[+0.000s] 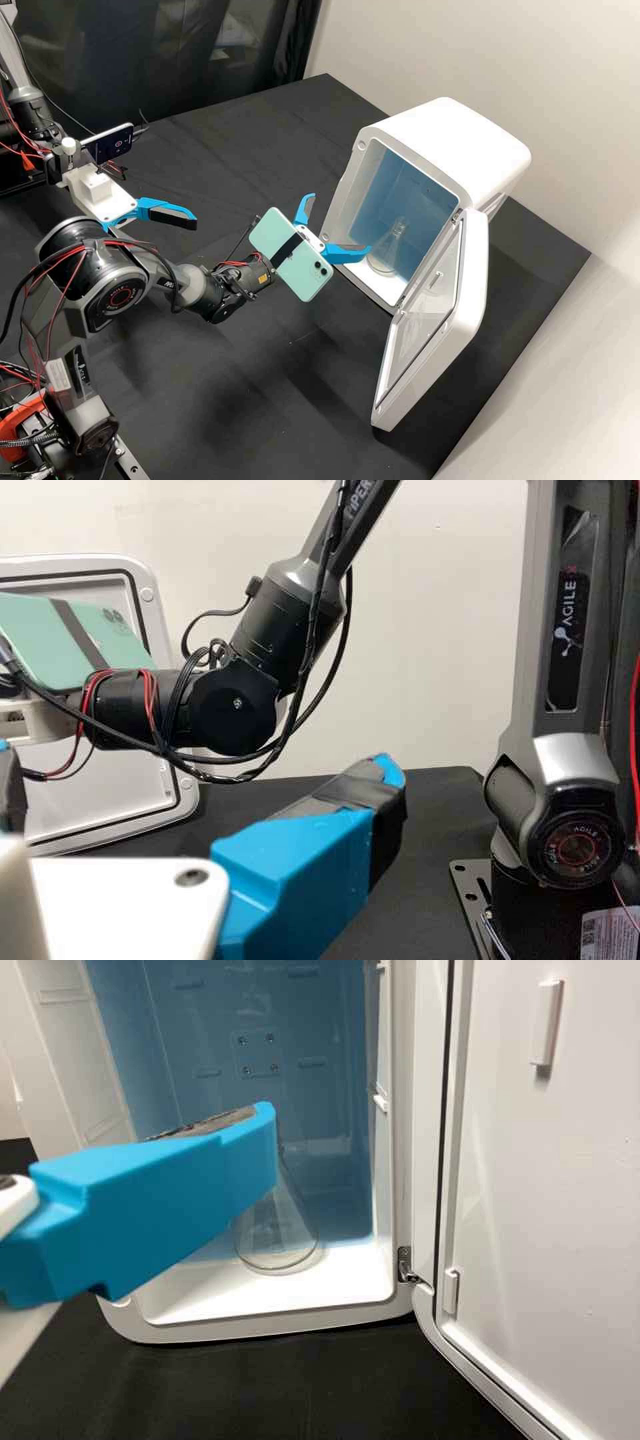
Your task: Take the flask out of the incubator
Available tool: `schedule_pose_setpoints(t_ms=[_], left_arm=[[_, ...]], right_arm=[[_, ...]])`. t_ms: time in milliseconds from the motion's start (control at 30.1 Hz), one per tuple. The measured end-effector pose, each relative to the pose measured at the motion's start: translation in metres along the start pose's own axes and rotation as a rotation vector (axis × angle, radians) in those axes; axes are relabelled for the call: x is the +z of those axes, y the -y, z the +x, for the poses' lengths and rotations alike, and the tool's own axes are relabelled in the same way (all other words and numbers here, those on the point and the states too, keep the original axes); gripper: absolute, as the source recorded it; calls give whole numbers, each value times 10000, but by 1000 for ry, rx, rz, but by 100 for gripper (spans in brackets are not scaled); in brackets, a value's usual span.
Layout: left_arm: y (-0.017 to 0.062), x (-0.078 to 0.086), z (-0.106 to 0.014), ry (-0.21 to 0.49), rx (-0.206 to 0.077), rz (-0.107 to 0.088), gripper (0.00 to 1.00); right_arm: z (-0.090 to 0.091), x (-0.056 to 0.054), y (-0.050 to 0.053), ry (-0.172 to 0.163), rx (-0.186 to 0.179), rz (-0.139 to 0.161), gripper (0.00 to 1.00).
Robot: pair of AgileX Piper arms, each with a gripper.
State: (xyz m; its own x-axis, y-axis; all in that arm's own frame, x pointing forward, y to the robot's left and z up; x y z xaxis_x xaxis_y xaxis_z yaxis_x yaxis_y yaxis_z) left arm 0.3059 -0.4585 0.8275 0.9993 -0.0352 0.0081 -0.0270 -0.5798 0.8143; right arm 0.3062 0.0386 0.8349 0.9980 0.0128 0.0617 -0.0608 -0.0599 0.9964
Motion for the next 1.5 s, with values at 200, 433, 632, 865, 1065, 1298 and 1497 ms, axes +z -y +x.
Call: schedule_pose_setpoints(t_ms=[200,433,632,865,1065,1298,1497], left_arm=[[0,0,0,0,0,0,100],[0,0,0,0,0,0,100],[47,-33,14,-10,-16,1,100],[126,-266,30,-83,-42,2,100],[146,-557,76,-172,-43,1,100],[118,-830,37,-259,-33,-2,100],[79,-1014,24,-314,-15,-13,100]], right_arm=[[0,0,0,0,0,0,100],[0,0,0,0,0,0,100],[0,0,0,0,0,0,100],[0,0,0,0,0,0,100],[0,0,0,0,0,0,100],[0,0,0,0,0,0,100],[0,0,0,0,0,0,100]])
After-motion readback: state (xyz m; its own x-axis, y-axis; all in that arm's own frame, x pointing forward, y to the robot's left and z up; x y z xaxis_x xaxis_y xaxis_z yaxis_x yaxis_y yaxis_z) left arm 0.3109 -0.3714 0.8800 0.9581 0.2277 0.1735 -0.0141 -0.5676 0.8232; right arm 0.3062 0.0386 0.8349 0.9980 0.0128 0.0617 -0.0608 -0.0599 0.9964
